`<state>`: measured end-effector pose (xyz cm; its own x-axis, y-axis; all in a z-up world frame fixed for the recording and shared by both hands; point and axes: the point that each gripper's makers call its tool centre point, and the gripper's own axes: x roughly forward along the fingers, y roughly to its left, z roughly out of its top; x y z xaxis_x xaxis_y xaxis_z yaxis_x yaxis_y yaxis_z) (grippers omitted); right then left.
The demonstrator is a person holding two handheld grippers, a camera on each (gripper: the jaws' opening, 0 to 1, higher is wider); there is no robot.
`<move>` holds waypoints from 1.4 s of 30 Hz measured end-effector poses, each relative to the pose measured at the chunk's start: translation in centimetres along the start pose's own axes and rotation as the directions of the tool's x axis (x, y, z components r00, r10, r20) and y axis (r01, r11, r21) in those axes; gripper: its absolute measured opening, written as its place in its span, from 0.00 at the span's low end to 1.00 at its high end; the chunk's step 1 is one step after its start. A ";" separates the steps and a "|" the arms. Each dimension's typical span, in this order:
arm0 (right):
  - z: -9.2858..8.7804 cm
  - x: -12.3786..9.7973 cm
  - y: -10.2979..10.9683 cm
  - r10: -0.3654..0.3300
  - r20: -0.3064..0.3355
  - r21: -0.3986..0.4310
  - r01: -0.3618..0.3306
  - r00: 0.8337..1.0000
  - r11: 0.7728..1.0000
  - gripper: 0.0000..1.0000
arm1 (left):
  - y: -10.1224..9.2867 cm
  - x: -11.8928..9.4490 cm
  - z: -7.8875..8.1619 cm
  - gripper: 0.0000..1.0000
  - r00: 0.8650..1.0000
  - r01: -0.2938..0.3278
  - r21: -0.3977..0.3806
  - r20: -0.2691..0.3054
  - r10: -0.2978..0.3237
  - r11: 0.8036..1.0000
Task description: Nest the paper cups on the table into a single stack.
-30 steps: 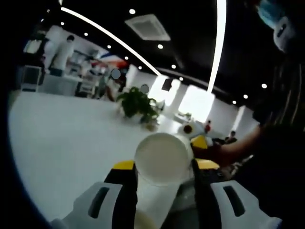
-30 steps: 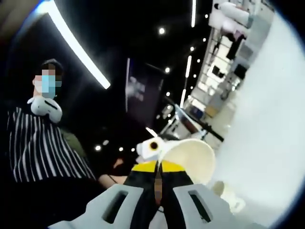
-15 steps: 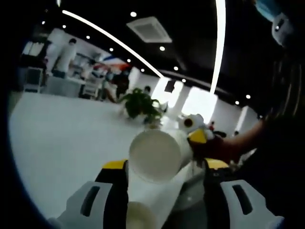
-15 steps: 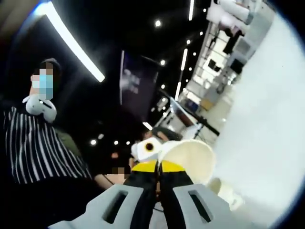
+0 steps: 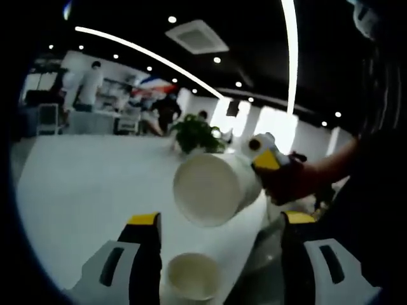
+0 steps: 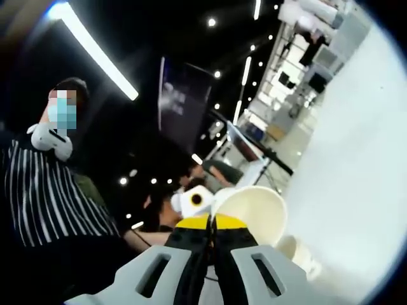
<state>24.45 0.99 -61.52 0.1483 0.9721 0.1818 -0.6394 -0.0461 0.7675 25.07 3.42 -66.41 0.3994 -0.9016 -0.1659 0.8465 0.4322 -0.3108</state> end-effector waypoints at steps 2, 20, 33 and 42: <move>0.1 0.1 -0.5 -0.015 -0.010 0.007 0.015 1.000 1.000 0.00 | 0.4 -0.2 -0.2 0.78 1.000 -0.022 0.016 -0.003 0.022 1.000; 1.0 0.7 -0.4 -0.052 -0.108 -0.067 0.045 0.993 0.997 0.00 | 3.3 -2.0 0.4 0.98 0.986 -0.164 0.114 0.052 0.159 0.980; -2.5 1.6 -1.4 -0.234 -0.470 -0.413 0.022 0.851 0.911 0.00 | 5.4 -4.5 0.1 0.98 0.967 -0.254 0.151 0.041 0.251 0.955; -5.2 1.6 -3.0 -0.428 -0.681 -0.638 -0.194 0.594 0.745 0.00 | 5.0 -5.0 -1.5 0.95 0.971 -0.232 0.148 -0.017 0.237 0.961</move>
<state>22.69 3.89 -66.75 -0.1517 0.7539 -0.6393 -0.9866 -0.0759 0.1445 26.76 10.12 -68.57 0.5826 -0.7730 -0.2510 0.7733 0.6223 -0.1217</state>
